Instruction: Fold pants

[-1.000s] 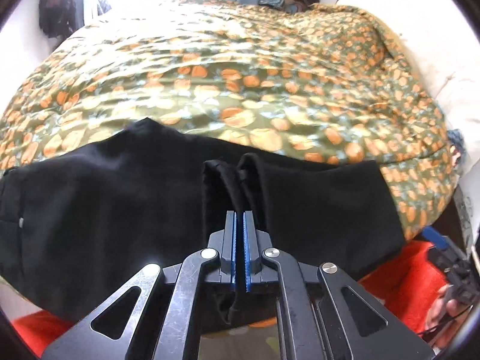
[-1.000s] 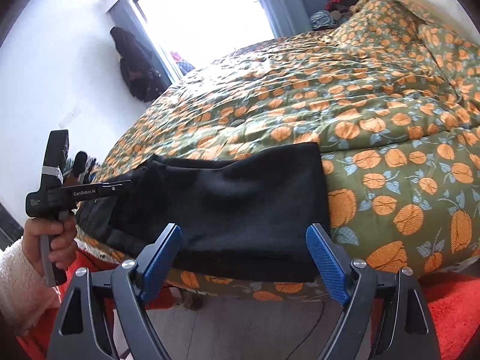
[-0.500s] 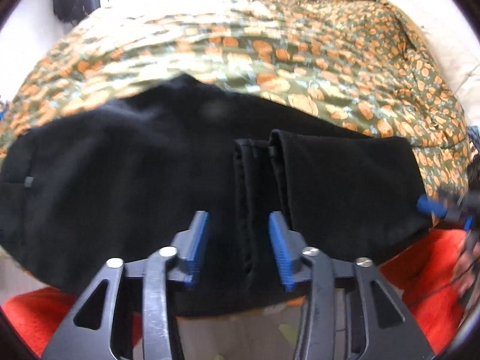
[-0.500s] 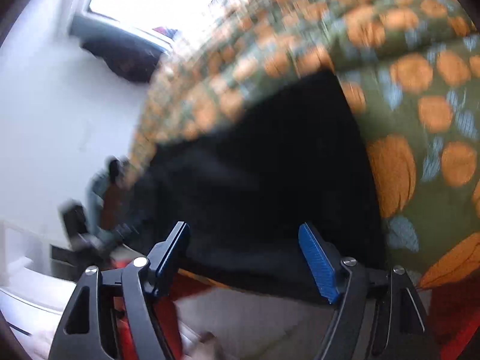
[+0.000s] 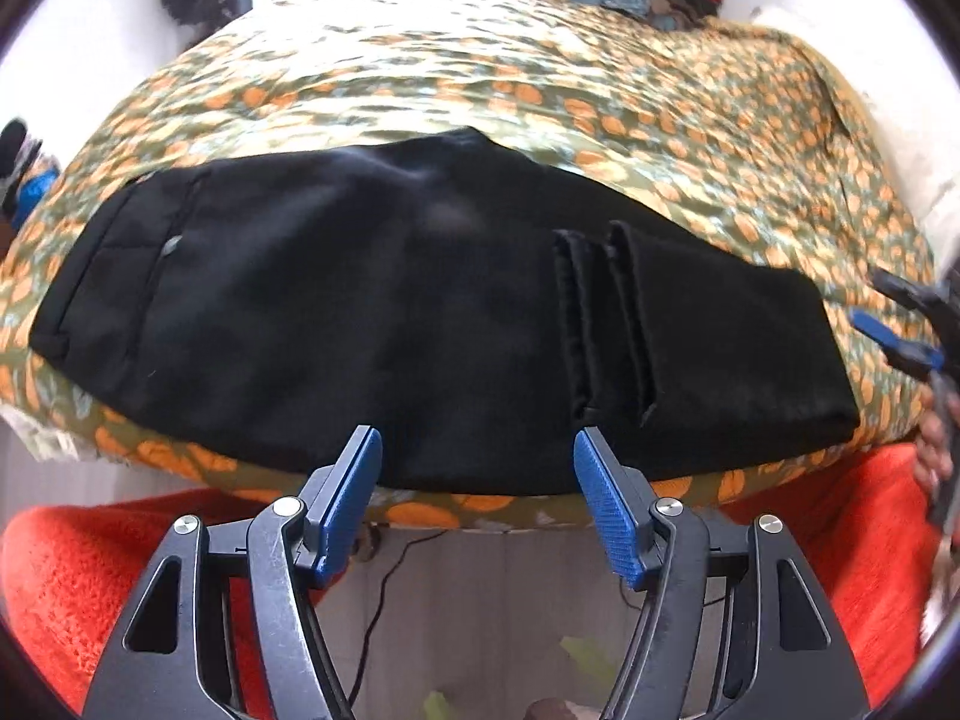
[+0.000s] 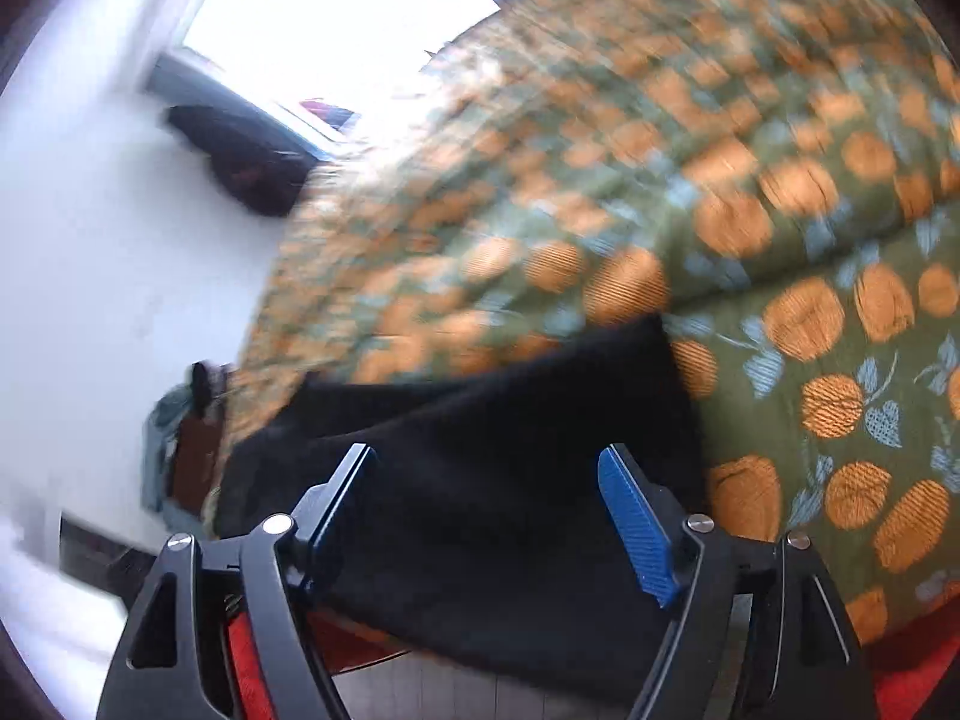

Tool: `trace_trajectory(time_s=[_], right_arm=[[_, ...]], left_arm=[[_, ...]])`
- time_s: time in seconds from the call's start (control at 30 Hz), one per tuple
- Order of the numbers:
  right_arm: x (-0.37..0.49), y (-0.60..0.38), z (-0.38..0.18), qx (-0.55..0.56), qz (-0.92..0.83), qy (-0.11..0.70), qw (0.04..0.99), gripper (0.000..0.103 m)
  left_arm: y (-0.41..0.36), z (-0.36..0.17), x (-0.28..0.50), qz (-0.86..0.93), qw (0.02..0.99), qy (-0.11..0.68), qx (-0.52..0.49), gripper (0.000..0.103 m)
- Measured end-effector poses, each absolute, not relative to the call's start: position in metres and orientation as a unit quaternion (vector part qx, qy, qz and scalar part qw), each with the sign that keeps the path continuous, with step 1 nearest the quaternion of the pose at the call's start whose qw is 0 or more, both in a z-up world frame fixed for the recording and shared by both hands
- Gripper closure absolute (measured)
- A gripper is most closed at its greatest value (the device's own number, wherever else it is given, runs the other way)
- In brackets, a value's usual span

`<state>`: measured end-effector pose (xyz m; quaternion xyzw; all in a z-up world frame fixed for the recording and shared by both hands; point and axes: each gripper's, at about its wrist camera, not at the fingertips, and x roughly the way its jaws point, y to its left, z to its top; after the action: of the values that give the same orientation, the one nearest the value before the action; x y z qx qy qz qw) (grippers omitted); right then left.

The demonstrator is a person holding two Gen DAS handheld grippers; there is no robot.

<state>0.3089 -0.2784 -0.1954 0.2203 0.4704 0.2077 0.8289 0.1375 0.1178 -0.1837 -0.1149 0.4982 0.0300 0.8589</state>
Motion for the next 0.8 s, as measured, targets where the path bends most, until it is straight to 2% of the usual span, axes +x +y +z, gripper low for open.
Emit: trace_trajectory(time_s=[0.13,0.3,0.43,0.6,0.8], right_arm=[[0.273,-0.257,-0.188,0.205,0.274,0.456,0.822,0.020],[0.253,-0.246,-0.257,0.200,0.238,0.525,0.792,0.022],[0.252,-0.245,-0.242,0.191,0.254,0.500,0.805,0.022],[0.257,-0.243,-0.250,0.191,0.245,0.507,0.804,0.021],[0.254,-0.240,-0.245,0.178,0.248,0.502,0.809,0.021]], left_arm=[[0.134,-0.191,0.138,0.047,0.857,0.494,-0.140,0.034],[0.144,-0.188,0.133,0.062,0.854,0.491,-0.160,0.034],[0.169,-0.188,0.124,0.100,0.852,0.480,-0.185,0.030],[0.216,-0.203,0.108,0.168,0.830,0.469,-0.252,0.031],[0.289,-0.193,0.080,0.222,0.812,0.391,-0.373,0.031]])
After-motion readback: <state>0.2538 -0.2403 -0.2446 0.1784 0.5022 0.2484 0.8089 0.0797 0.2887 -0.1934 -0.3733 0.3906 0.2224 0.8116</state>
